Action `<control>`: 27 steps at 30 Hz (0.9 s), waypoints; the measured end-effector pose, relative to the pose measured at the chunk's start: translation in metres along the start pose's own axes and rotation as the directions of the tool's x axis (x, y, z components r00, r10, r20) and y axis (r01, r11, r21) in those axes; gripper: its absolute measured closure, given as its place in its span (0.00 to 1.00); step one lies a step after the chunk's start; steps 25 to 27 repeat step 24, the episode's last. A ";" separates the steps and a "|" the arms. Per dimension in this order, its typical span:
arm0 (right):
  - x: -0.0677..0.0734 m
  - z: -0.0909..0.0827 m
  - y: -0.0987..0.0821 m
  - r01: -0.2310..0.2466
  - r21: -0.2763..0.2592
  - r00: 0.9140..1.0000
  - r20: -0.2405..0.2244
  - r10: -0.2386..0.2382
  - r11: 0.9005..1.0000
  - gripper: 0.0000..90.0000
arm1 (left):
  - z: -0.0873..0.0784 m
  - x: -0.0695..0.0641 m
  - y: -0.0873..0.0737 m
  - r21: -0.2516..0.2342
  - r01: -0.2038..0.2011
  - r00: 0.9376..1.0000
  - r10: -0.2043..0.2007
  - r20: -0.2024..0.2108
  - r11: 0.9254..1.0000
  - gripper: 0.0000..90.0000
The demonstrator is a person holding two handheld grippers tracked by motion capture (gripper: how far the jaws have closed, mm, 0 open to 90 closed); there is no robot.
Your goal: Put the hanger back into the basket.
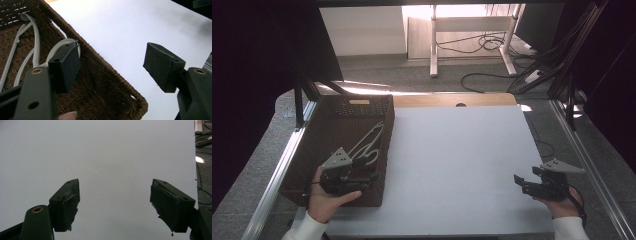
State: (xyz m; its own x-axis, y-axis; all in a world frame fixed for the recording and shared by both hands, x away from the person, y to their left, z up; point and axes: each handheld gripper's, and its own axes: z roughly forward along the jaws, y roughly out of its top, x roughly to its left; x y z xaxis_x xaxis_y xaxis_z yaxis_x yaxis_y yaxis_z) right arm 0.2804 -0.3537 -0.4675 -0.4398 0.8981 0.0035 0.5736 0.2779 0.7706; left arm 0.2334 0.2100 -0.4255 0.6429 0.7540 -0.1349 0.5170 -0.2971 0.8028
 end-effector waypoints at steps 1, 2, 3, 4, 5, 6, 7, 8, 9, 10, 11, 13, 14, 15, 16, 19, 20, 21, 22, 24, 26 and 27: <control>0.000 0.000 0.000 -0.002 0.001 1.000 -0.001 0.002 1.000 0.28 | 0.000 0.000 0.000 -0.003 0.002 1.000 -0.002 0.000 1.000 0.32; 0.000 0.000 0.000 -0.003 0.002 1.000 0.000 0.003 1.000 0.28 | -0.001 0.000 0.000 -0.003 0.003 1.000 -0.003 0.001 1.000 0.32; 0.000 0.000 0.000 -0.003 0.002 1.000 0.000 0.003 1.000 0.28 | -0.001 0.000 0.000 -0.003 0.006 1.000 -0.006 0.001 1.000 0.32; 0.000 0.000 0.000 -0.003 0.002 1.000 -0.001 0.003 1.000 0.28 | -0.001 0.000 0.000 -0.005 0.007 1.000 -0.007 0.001 1.000 0.32; 0.000 0.000 0.000 -0.001 0.002 1.000 -0.001 0.001 1.000 0.28 | -0.002 0.001 -0.001 -0.005 0.008 1.000 -0.008 0.001 1.000 0.32; 0.000 0.001 0.000 0.001 0.003 1.000 -0.002 -0.001 1.000 0.28 | -0.002 0.001 -0.001 -0.005 0.009 1.000 -0.009 0.002 1.000 0.32; 0.001 0.001 0.000 0.001 0.004 1.000 -0.004 -0.001 1.000 0.28 | -0.002 0.002 -0.001 -0.007 0.011 1.000 -0.011 0.003 1.000 0.32; 0.001 0.001 0.000 0.003 0.005 1.000 -0.004 -0.003 1.000 0.28 | -0.002 0.002 -0.001 -0.009 0.012 1.000 -0.012 0.004 1.000 0.32; 0.002 0.001 0.000 0.007 0.005 1.000 -0.008 -0.007 1.000 0.28 | -0.002 0.002 -0.001 -0.010 0.014 1.000 -0.014 0.005 1.000 0.32; 0.002 0.001 0.000 0.010 0.004 1.000 -0.012 -0.010 1.000 0.28 | -0.002 0.003 -0.001 -0.010 0.015 1.000 -0.014 0.008 1.000 0.32; 0.002 0.001 0.000 0.010 0.001 1.000 -0.017 -0.010 1.000 0.28 | -0.003 0.003 -0.001 -0.011 0.015 1.000 -0.015 0.008 1.000 0.32; 0.003 0.001 0.000 0.015 -0.004 1.000 -0.022 -0.015 1.000 0.28 | -0.003 0.004 -0.001 -0.011 0.016 1.000 -0.016 0.008 1.000 0.32; 0.003 0.000 0.000 0.016 -0.006 1.000 -0.025 -0.016 1.000 0.28 | -0.003 0.004 -0.001 -0.011 0.017 1.000 -0.017 0.009 1.000 0.32; 0.003 0.000 0.000 0.018 -0.009 0.999 -0.029 -0.018 1.000 0.28 | -0.004 0.004 -0.001 -0.012 0.017 1.000 -0.017 0.008 1.000 0.32; 0.003 0.000 0.000 0.020 -0.013 0.999 -0.033 -0.020 1.000 0.28 | -0.004 0.004 -0.001 -0.013 0.018 1.000 -0.018 0.007 1.000 0.32; 0.004 -0.001 0.001 0.026 -0.018 0.999 -0.042 -0.027 0.999 0.28 | -0.004 0.004 -0.001 -0.013 0.020 1.000 -0.020 0.007 1.000 0.32; 0.004 -0.001 0.001 0.028 -0.019 0.999 -0.045 -0.029 0.999 0.28 | -0.004 0.005 -0.001 -0.012 0.021 1.000 -0.021 0.008 1.000 0.32; 0.004 -0.001 0.001 0.028 -0.020 0.998 -0.048 -0.029 0.999 0.28 | -0.004 0.005 -0.001 -0.010 0.020 1.000 -0.020 0.008 1.000 0.32; 0.004 0.000 0.001 0.031 -0.019 0.998 -0.049 -0.031 0.999 0.28 | -0.004 0.005 -0.002 -0.009 0.022 1.000 -0.022 0.008 1.000 0.32; 0.004 0.000 0.000 0.033 -0.014 0.998 -0.051 -0.034 0.999 0.28 | -0.004 0.006 -0.002 -0.009 0.024 1.000 -0.024 0.010 1.000 0.32; 0.004 0.000 0.000 0.033 -0.014 0.998 -0.051 -0.034 0.999 0.28 | -0.004 0.006 -0.002 -0.009 0.024 1.000 -0.024 0.010 1.000 0.32; 0.004 0.000 0.000 0.033 -0.014 0.998 -0.051 -0.034 0.999 0.28 | -0.004 0.006 -0.002 -0.009 0.024 1.000 -0.024 0.010 1.000 0.32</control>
